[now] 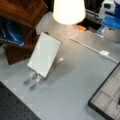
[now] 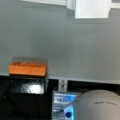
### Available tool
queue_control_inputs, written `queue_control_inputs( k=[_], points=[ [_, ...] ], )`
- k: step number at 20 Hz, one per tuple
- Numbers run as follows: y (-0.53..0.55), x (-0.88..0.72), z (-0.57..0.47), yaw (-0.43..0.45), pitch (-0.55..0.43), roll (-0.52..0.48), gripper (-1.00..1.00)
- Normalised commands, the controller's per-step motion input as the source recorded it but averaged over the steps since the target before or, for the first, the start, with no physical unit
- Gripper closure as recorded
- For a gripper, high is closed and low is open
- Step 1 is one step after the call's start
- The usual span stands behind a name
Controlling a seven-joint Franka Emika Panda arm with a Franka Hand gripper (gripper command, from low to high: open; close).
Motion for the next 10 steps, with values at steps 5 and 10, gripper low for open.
queue_control_inputs(
  k=[5, 10],
  points=[
    [0.01, -0.33, -0.23, 0.065, -0.197, 0.145, 1.0],
    [-0.03, -0.33, -0.32, 0.092, -0.255, 0.164, 1.0]
  ],
)
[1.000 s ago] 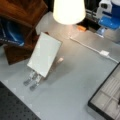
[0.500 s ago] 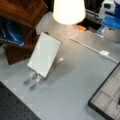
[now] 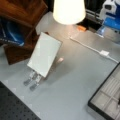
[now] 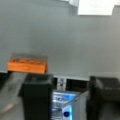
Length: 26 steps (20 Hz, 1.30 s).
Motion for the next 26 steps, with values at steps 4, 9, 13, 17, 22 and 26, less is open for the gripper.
queue_control_inputs(
  k=[4, 9, 13, 17, 22, 26],
  points=[
    [-0.04, -0.34, -0.37, 0.109, -0.288, 0.172, 1.0],
    [-0.04, -0.4, -0.46, 0.107, -0.304, 0.163, 1.0],
    [-0.07, -0.5, -0.69, 0.117, -0.373, 0.081, 1.0],
    [-0.12, -0.59, -0.75, 0.11, -0.467, 0.082, 1.0],
    [-0.2, -0.66, -0.61, 0.095, -0.54, 0.13, 1.0],
    [-0.24, -0.71, -0.5, 0.107, -0.541, 0.133, 1.0]
  ],
)
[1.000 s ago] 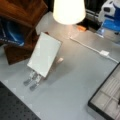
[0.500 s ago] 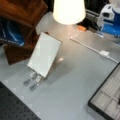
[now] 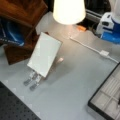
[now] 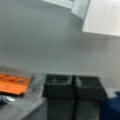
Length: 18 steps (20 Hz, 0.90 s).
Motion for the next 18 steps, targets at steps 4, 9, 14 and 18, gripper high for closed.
queue_control_inputs(
  k=[4, 9, 14, 18],
  points=[
    [-0.3, -0.75, -0.59, 0.129, -0.53, 0.142, 1.0],
    [-0.33, -0.79, -0.73, 0.093, -0.551, 0.148, 1.0],
    [-0.36, -0.82, -0.72, 0.055, -0.609, 0.173, 1.0],
    [-0.45, -0.86, -0.66, 0.04, -0.644, 0.114, 1.0]
  ],
)
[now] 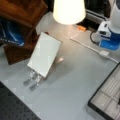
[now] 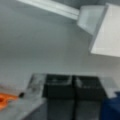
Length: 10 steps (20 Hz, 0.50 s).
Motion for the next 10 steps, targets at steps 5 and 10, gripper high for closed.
queue_control_inputs(
  k=[5, 10],
  points=[
    [-0.56, -0.86, -0.67, 0.03, -0.628, 0.066, 1.0],
    [-0.49, -0.91, -0.58, 0.07, -0.639, 0.02, 1.0]
  ],
)
